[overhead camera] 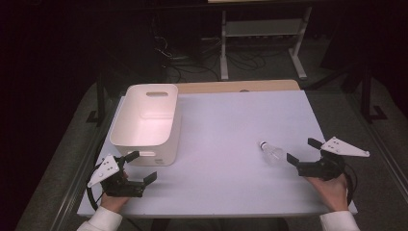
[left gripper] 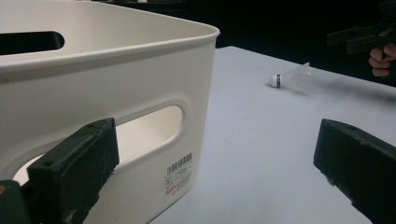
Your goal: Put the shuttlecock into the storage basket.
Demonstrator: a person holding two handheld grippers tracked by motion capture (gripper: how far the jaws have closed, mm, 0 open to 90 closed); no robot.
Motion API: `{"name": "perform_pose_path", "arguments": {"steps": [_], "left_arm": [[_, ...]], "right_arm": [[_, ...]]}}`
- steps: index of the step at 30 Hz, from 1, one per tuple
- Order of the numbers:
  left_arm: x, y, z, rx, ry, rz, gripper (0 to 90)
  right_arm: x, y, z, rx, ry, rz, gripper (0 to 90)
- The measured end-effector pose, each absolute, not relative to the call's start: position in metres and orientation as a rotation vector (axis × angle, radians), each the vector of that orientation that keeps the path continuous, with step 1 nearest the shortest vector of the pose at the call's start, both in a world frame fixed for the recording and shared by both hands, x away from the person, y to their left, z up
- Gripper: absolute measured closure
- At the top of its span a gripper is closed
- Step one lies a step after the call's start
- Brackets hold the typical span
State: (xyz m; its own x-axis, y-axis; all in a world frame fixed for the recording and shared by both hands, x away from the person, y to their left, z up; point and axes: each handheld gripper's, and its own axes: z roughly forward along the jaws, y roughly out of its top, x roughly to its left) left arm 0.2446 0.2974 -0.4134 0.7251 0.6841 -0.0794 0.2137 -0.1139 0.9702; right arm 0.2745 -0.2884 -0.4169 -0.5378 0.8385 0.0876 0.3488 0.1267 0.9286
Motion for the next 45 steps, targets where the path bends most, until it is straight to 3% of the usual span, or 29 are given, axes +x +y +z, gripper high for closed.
{"name": "perform_pose_path", "arguments": {"steps": [16,45], "left_arm": [[0.244,0.297,-0.413,1.675,0.728,0.469,0.0],[0.244,0.297,-0.414,1.684,0.732,0.471,0.0]], "right_arm": [[0.275,-0.288,-0.415,1.156,1.957,1.392,0.0],[0.305,-0.273,-0.403,1.177,2.104,1.303,9.3]]}}
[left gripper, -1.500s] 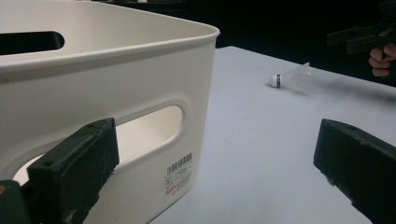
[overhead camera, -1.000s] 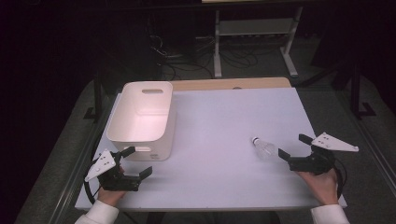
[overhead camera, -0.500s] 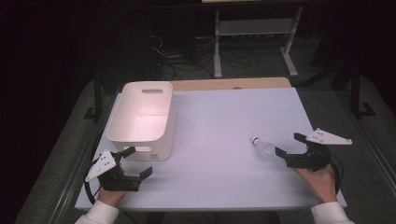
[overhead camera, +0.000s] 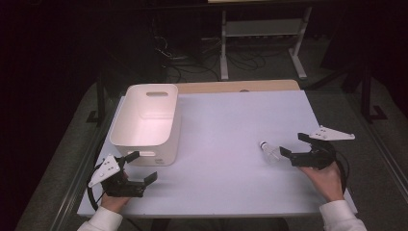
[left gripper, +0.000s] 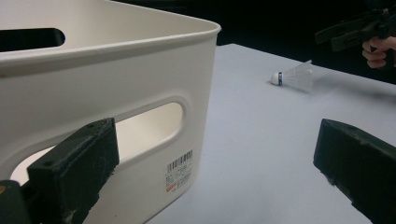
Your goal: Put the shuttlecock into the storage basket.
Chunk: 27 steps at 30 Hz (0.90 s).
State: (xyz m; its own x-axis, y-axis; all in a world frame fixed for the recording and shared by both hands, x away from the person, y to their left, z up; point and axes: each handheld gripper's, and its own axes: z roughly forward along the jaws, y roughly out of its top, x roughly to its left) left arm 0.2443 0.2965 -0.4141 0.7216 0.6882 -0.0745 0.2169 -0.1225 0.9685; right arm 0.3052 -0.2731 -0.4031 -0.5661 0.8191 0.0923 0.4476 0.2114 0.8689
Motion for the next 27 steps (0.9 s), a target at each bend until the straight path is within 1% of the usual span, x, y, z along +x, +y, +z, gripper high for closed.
{"name": "perform_pose_path", "arguments": {"steps": [18,23,24,25,26,27], "left_arm": [[0.244,0.297,-0.413,1.69,0.724,0.475,0.0],[0.244,0.297,-0.413,1.704,0.717,0.476,0.0],[0.244,0.297,-0.413,1.704,0.718,0.474,0.0],[0.244,0.297,-0.413,1.704,0.718,0.474,0.0],[0.244,0.297,-0.413,1.704,0.715,0.475,0.0],[0.244,0.297,-0.413,1.703,0.716,0.474,0.0]], "right_arm": [[0.329,-0.27,-0.399,1.219,2.173,1.23,23.3],[0.334,-0.27,-0.401,1.244,2.191,1.22,30.1],[0.334,-0.27,-0.402,1.249,2.198,1.212,32.8],[0.334,-0.27,-0.402,1.249,2.198,1.212,32.8],[0.336,-0.27,-0.403,1.249,2.205,1.2,37.5],[0.336,-0.27,-0.403,1.249,2.205,1.2,37.5]]}}
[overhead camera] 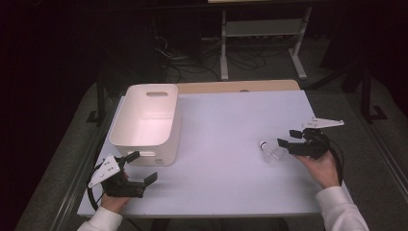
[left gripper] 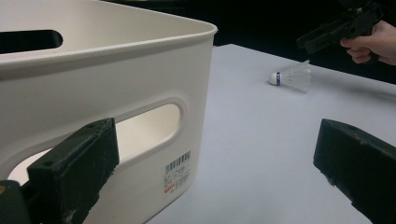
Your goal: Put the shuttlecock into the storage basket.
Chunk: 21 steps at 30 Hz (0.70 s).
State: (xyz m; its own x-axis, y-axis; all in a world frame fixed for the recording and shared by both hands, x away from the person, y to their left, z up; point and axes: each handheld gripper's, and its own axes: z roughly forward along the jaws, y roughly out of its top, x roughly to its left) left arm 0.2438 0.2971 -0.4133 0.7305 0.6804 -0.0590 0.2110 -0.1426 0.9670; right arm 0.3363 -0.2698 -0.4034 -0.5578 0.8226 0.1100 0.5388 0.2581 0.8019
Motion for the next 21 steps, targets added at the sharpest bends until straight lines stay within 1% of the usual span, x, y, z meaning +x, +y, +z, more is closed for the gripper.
{"name": "perform_pose_path", "arguments": {"steps": [2,3,7,8,9,10,11,12,13,15,16,17,18,20,21], "left_arm": [[0.244,0.297,-0.413,1.703,0.716,0.472,0.0],[0.244,0.297,-0.413,1.705,0.714,0.473,0.0],[0.244,0.297,-0.413,1.707,0.711,0.474,0.0],[0.244,0.297,-0.413,1.706,0.712,0.474,0.0],[0.244,0.297,-0.413,1.707,0.712,0.472,0.0],[0.244,0.297,-0.413,1.707,0.711,0.472,0.0],[0.244,0.297,-0.413,1.707,0.711,0.472,0.0],[0.244,0.297,-0.413,1.706,0.713,0.47,0.0],[0.244,0.297,-0.413,1.706,0.717,0.468,0.0],[0.244,0.297,-0.413,1.706,0.718,0.469,0.0],[0.244,0.297,-0.413,1.706,0.718,0.469,0.0],[0.244,0.297,-0.413,1.707,0.719,0.468,0.0],[0.244,0.297,-0.413,1.706,0.718,0.468,0.0],[0.244,0.297,-0.413,1.707,0.72,0.467,0.0],[0.244,0.296,-0.413,1.706,0.722,0.466,0.0]], "right_arm": [[0.338,-0.269,-0.405,1.245,2.226,1.188,44.4],[0.338,-0.269,-0.405,1.245,2.226,1.188,44.4],[0.34,-0.269,-0.407,1.258,2.22,1.168,54.6],[0.34,-0.269,-0.407,1.258,2.22,1.168,54.6],[0.341,-0.269,-0.407,1.267,2.224,1.159,57.3],[0.342,-0.269,-0.409,1.277,2.228,1.143,62.8],[0.342,-0.269,-0.409,1.292,2.233,1.138,65.5],[0.342,-0.269,-0.409,1.292,2.233,1.138,65.5],[0.344,-0.269,-0.411,1.282,2.245,1.121,69.6],[0.344,-0.267,-0.412,1.29,2.256,1.096,72.6],[0.344,-0.267,-0.412,1.29,2.256,1.096,72.6],[0.344,-0.266,-0.413,1.284,2.26,1.091,74.6],[0.345,-0.265,-0.414,1.279,2.267,1.068,78.5],[0.345,-0.264,-0.415,1.284,2.267,1.058,80.3],[0.346,-0.264,-0.416,1.29,2.264,1.044,85.3]]}}
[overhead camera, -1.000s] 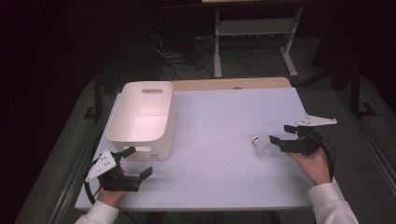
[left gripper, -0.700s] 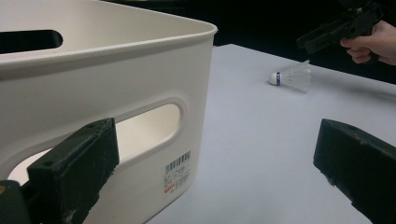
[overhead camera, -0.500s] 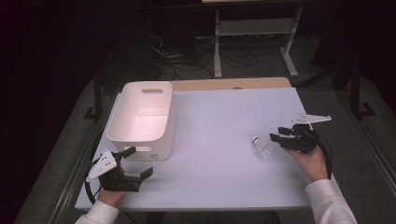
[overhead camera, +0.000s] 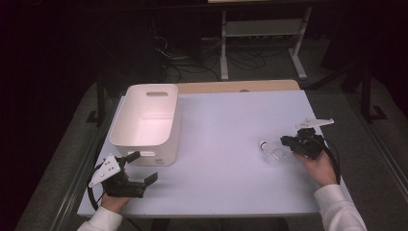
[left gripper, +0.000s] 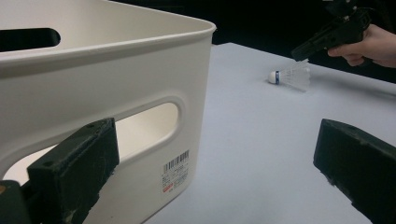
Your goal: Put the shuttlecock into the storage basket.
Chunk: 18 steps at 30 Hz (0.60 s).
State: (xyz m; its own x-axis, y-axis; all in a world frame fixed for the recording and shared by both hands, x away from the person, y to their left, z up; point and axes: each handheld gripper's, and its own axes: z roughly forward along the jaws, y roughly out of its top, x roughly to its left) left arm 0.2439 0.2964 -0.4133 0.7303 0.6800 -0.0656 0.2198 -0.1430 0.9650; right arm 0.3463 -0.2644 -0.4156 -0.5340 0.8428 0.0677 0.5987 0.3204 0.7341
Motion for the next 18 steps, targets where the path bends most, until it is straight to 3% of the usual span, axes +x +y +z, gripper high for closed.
{"name": "perform_pose_path", "arguments": {"steps": [18], "left_arm": [[0.244,0.297,-0.413,1.714,0.721,0.466,0.0]], "right_arm": [[0.347,-0.262,-0.433,1.403,2.382,0.944,88.4]]}}
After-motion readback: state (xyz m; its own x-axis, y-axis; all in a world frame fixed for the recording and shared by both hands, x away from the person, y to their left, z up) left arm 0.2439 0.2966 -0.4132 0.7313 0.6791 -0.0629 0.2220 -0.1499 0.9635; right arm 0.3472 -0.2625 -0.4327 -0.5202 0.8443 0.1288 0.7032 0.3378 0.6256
